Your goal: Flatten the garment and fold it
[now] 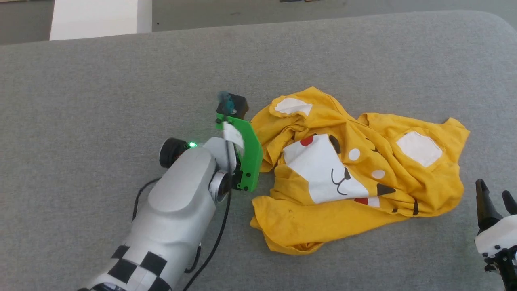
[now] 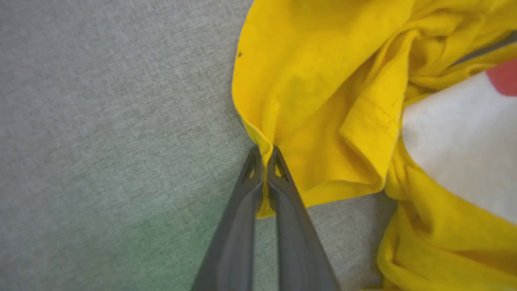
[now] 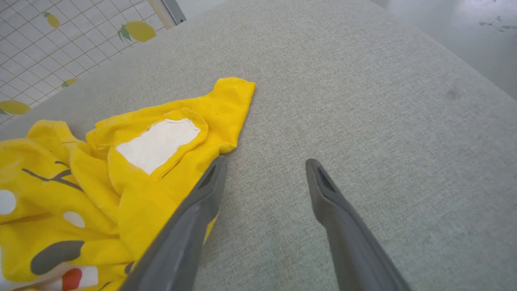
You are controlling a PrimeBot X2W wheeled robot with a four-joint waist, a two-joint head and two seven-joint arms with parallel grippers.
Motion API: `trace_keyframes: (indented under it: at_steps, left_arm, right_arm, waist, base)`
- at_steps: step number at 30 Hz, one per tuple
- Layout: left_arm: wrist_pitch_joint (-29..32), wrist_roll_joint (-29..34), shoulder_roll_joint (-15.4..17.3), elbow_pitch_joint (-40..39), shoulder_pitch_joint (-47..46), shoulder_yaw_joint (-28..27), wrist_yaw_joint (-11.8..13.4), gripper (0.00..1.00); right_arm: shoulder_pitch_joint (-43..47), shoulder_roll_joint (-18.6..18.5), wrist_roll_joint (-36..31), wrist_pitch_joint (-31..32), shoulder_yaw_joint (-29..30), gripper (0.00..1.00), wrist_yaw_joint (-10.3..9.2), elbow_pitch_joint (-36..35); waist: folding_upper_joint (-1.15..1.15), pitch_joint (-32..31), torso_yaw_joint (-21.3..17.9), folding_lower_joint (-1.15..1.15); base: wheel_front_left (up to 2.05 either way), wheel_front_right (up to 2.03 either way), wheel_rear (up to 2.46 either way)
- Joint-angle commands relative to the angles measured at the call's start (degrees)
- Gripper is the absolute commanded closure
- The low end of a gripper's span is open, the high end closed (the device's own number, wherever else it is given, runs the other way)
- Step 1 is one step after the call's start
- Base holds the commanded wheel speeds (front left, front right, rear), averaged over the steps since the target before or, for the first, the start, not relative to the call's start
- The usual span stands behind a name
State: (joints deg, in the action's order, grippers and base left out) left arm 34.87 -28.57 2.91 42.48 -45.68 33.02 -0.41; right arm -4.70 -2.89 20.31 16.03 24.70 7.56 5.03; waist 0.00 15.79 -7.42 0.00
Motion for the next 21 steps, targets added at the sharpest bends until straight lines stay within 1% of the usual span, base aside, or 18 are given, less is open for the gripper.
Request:
trace_keyframes:
  at_steps: [1,4,8,12,13,15,17,18,21]
  left_arm:
    - [-1.5,-2.1,0.0,0.1,2.8,-1.2,0.4,1.00]
    - [-6.0,-5.4,0.1,-3.2,3.8,-5.1,1.3,1.00]
    - [-10.8,-8.3,2.3,-8.8,6.7,-10.4,3.5,1.00]
    - [-14.2,-10.7,5.3,-15.6,12.5,-15.6,6.7,1.00]
    - [-15.0,-11.2,5.9,-17.7,14.8,-16.9,7.9,1.00]
    - [-16.0,-12.5,6.5,-21.5,19.2,-19.2,9.7,1.00]
    - [-16.2,-13.1,7.1,-25.0,23.4,-20.3,11.3,1.00]
    - [-16.3,-13.3,7.0,-26.5,24.9,-20.6,11.7,1.00]
    - [-16.6,-14.1,6.4,-31.1,28.5,-20.8,12.5,1.00]
  right_arm:
    - [-0.7,0.0,-0.3,-0.2,-0.4,0.00,-0.08,0.1]
    - [-0.3,0.0,-0.8,0.1,-0.8,0.00,-0.08,-0.2]
    - [0.0,0.0,-1.8,1.1,-0.8,0.00,-0.08,-1.5]
    - [-0.9,0.0,-3.0,2.9,-1.6,0.00,-0.08,-3.3]
    - [-1.3,0.0,-3.7,3.5,-1.8,0.00,-0.08,-3.9]
    - [-2.3,0.0,-5.1,5.1,-2.2,0.00,-0.08,-5.2]
    - [-3.6,0.0,-7.0,7.3,-3.1,0.00,-0.08,-6.3]
    - [-4.4,-0.3,-7.7,8.3,-3.6,0.00,-0.08,-6.6]
    - [-7.5,-2.9,-9.4,13.0,-6.2,0.00,-0.08,-6.3]
  waist:
    - [0.00,-1.9,2.1,0.00]
    - [0.00,-3.4,4.2,0.00]
    - [0.00,-5.1,7.0,0.00]
    - [0.00,-5.7,8.6,0.00]
    - [0.00,-5.7,8.9,0.00]
    - [0.00,-5.4,9.4,0.00]
    - [0.00,-4.8,9.9,0.00]
    - [0.00,-4.4,10.1,0.00]
    - [0.00,-2.9,10.8,0.00]
  base:
    - [0.00,0.00,0.00]
    - [0.00,0.00,0.00]
    - [0.00,0.00,0.00]
    - [0.00,0.00,0.00]
    - [0.00,0.00,0.00]
    - [0.00,0.00,0.00]
    - [0.00,0.00,0.00]
    - [0.00,0.00,0.00]
    - [0.00,0.00,0.00]
